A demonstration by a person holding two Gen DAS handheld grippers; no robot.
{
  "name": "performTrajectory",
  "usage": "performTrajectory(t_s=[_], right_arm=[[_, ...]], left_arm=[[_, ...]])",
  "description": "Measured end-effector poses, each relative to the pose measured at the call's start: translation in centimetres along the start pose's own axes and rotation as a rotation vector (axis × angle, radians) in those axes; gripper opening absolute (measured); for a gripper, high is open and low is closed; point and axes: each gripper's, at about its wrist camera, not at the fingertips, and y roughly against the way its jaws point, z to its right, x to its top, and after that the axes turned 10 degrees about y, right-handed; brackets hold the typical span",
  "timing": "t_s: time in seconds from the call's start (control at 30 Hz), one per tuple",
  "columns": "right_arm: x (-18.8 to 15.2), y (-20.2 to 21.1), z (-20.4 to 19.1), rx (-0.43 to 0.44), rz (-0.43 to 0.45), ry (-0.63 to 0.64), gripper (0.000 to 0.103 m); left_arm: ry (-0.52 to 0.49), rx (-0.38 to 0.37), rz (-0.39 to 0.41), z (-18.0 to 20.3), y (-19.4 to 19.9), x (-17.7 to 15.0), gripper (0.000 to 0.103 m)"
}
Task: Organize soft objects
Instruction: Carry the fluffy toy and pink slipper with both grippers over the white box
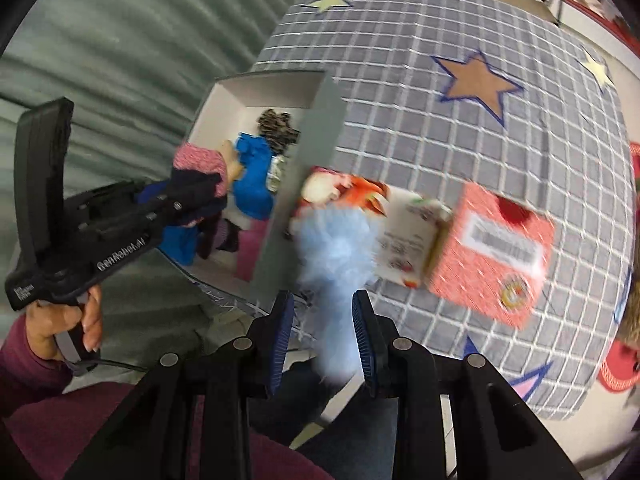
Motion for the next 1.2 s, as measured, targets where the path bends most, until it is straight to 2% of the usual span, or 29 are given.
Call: performTrajectory(t_s=[0.23, 0.33, 0.37, 0.4, 0.43, 0.47, 0.57, 0.77, 0.83, 0.87, 0.9, 0.93, 1.0, 1.2], right_arm=[[3.5, -1.6, -1.7, 0.017, -0.02, 0.06, 0.033], [3.9, -3.1, -2.1, 0.012, -0.067, 0.094, 0.033], [3.6, -3.8, -2.3, 0.02, -0.098, 0.112, 0.042], [3.2, -5.0, -2.5, 0.031, -0.139, 0.132, 0.069], [2.5, -6.2, -2.8, 0.03, -0.178, 0.164, 0.08], [1.8, -7.1, -3.1, 0.019, -0.194, 0.2, 0.084], [-0.8, -10.7, -4.2, -0.059, -0.249, 0.334, 0.084], [-2.5, -15.3, -6.2, -0.112, -0.198, 0.523, 0.084], [-2.8, -17.4, -6.4, -0.136, -0.204, 0.565, 0.084], [-2.9, -18.4, -6.2, -0.142, -0.218, 0.567, 0.079], [-3.1, -19.4, -5.8, -0.148, -0.237, 0.554, 0.056], [-3.3, -20.2, -5.2, -0.145, -0.256, 0.525, 0.047], [-3.4, -20.4, -4.0, -0.131, -0.254, 0.454, 0.036], [-2.5, -15.2, -1.6, -0.021, -0.18, 0.275, 0.035]], left_arm=[[0.078, 0.03, 0.0, -2.9, -0.2, -0.3, 0.019], [0.097, 0.039, -0.006, -3.7, -0.3, -0.5, 0.019], [0.103, 0.042, -0.008, -4.0, -0.3, -0.6, 0.019], [0.104, 0.043, -0.012, -4.1, -0.3, -0.7, 0.019], [0.105, 0.045, -0.017, -4.2, -0.4, -0.8, 0.019], [0.103, 0.048, -0.025, -4.3, -0.5, -1.0, 0.019], [0.08, 0.067, -0.046, -4.2, -0.7, -1.5, 0.019], [0.05, 0.108, -0.083, -4.2, -1.6, -2.3, 0.019], [0.047, 0.121, -0.093, -4.3, -2.1, -2.5, 0.019], [0.046, 0.126, -0.098, -4.3, -2.2, -2.5, 0.019], [0.047, 0.127, -0.099, -4.4, -2.4, -2.6, 0.019], [0.049, 0.127, -0.1, -4.5, -2.4, -2.6, 0.019], [0.053, 0.126, -0.098, -4.6, -2.4, -2.5, 0.019], [0.08, 0.102, -0.078, -4.8, -2.1, -1.9, 0.019]])
